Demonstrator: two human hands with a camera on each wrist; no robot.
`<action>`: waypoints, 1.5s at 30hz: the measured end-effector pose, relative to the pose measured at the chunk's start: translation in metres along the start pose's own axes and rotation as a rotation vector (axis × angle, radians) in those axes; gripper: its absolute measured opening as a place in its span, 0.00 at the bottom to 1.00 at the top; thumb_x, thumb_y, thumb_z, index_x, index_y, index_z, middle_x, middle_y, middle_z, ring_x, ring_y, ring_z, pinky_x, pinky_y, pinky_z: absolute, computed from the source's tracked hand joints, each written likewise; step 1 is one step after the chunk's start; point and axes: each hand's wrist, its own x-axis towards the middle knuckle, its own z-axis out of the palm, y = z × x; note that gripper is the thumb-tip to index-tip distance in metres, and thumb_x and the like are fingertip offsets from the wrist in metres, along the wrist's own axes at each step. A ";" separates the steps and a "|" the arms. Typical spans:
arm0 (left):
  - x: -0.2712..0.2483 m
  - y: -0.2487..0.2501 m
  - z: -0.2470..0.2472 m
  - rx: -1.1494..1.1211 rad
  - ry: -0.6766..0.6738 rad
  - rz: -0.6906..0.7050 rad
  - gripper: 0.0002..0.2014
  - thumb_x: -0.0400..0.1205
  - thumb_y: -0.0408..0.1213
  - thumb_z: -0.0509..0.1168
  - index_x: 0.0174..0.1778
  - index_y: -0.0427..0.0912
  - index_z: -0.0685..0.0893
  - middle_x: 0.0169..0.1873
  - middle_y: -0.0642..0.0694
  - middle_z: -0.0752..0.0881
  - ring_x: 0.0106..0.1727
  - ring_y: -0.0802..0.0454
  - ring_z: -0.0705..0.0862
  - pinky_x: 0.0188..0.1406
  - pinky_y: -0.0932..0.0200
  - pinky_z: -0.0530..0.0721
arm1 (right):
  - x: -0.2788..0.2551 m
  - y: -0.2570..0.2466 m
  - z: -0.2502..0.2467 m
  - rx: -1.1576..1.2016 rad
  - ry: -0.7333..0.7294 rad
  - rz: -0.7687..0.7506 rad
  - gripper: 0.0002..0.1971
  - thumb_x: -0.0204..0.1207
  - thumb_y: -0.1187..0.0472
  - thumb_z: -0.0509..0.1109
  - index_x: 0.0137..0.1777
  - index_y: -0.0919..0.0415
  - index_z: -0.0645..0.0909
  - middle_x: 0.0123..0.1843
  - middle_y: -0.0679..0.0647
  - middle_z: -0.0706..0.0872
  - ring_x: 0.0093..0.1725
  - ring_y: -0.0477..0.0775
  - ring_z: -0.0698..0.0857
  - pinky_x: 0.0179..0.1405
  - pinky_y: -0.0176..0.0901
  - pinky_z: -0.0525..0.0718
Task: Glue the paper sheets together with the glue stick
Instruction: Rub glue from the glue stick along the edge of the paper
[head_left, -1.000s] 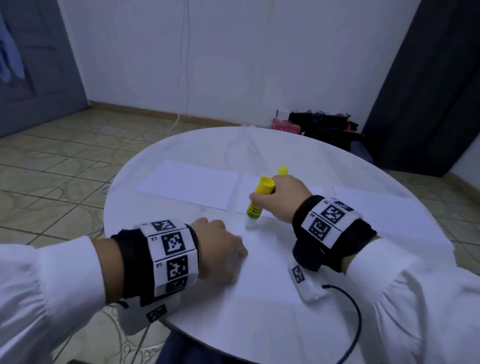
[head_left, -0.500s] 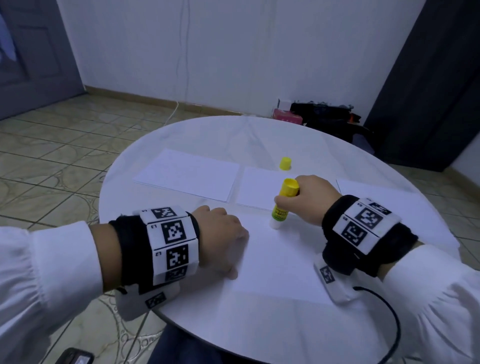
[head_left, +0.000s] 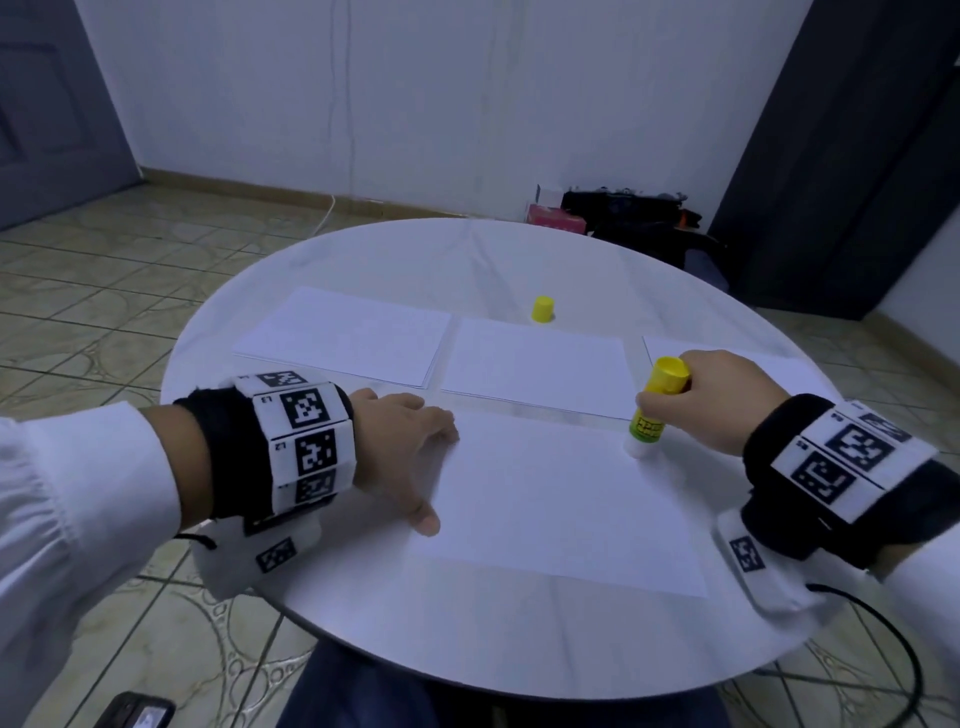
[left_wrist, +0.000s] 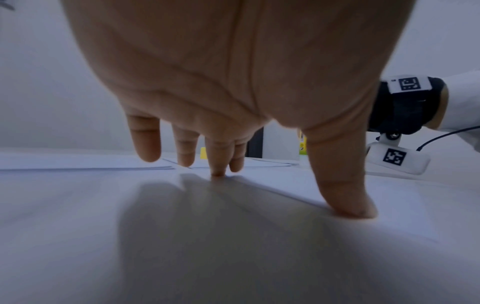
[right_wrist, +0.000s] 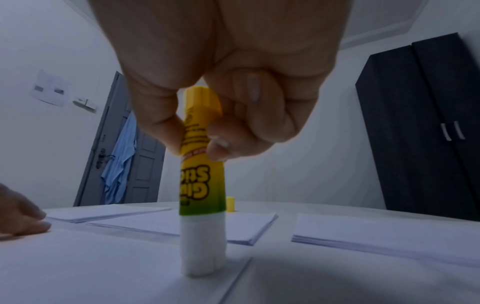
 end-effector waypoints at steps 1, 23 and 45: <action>0.000 -0.001 0.000 -0.005 -0.012 -0.015 0.51 0.65 0.68 0.72 0.80 0.62 0.53 0.78 0.57 0.63 0.76 0.50 0.67 0.75 0.53 0.60 | -0.001 -0.001 -0.001 0.001 0.007 0.001 0.12 0.72 0.54 0.70 0.38 0.62 0.75 0.39 0.56 0.79 0.36 0.52 0.75 0.31 0.42 0.69; 0.000 -0.003 0.002 -0.009 -0.074 -0.044 0.59 0.37 0.80 0.65 0.64 0.70 0.50 0.65 0.55 0.75 0.71 0.42 0.71 0.68 0.36 0.70 | -0.041 -0.124 0.041 0.042 -0.261 -0.516 0.12 0.72 0.54 0.68 0.33 0.60 0.72 0.32 0.51 0.76 0.32 0.48 0.73 0.30 0.41 0.70; -0.004 0.025 -0.017 0.201 -0.129 -0.156 0.70 0.57 0.66 0.79 0.82 0.57 0.35 0.78 0.43 0.66 0.78 0.42 0.66 0.78 0.45 0.64 | -0.079 -0.003 0.002 0.041 -0.209 -0.372 0.12 0.67 0.52 0.73 0.42 0.62 0.83 0.41 0.53 0.87 0.43 0.52 0.84 0.47 0.51 0.83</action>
